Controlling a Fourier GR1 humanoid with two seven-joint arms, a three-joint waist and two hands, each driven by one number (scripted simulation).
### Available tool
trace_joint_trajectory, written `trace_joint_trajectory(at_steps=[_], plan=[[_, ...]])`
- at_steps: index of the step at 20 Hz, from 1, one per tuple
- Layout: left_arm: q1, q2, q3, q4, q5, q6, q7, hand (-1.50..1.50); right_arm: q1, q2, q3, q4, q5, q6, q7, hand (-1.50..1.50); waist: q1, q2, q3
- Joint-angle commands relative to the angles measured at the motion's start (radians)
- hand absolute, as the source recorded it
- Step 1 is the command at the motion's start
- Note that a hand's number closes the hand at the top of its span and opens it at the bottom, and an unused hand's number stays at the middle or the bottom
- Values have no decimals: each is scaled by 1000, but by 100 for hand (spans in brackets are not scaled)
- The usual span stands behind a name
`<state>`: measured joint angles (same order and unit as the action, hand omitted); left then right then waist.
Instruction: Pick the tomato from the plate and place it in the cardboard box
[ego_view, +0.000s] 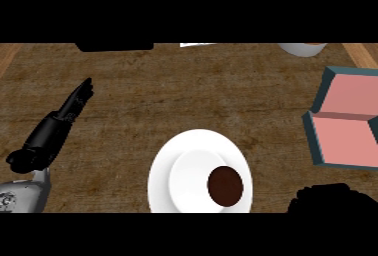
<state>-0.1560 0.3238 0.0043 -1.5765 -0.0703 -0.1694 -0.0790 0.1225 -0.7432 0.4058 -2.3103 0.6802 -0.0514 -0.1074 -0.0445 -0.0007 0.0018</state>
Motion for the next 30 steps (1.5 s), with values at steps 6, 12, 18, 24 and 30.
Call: trace_joint_trajectory(at_steps=[6,12,18,24,30], plan=[[-2,-15,-18,38,-20,-10,-60,0,-126,-62,-513,144,-581,149,72,150,45,7,-2],[-62,-49,-43,-3,-24,-7,39,0,-274,-185,-533,546,-482,278,-137,150,66,7,-1],[-64,-58,-53,62,-47,-8,-24,0,-332,-351,-481,799,-436,483,-245,150,77,13,-1],[-97,-54,-38,37,-24,-35,25,0,-476,-336,-317,1021,-231,508,-400,150,84,11,-1],[-106,-19,5,53,3,-73,16,0,-599,-330,-237,1255,-139,565,-667,-150,85,12,-1]])
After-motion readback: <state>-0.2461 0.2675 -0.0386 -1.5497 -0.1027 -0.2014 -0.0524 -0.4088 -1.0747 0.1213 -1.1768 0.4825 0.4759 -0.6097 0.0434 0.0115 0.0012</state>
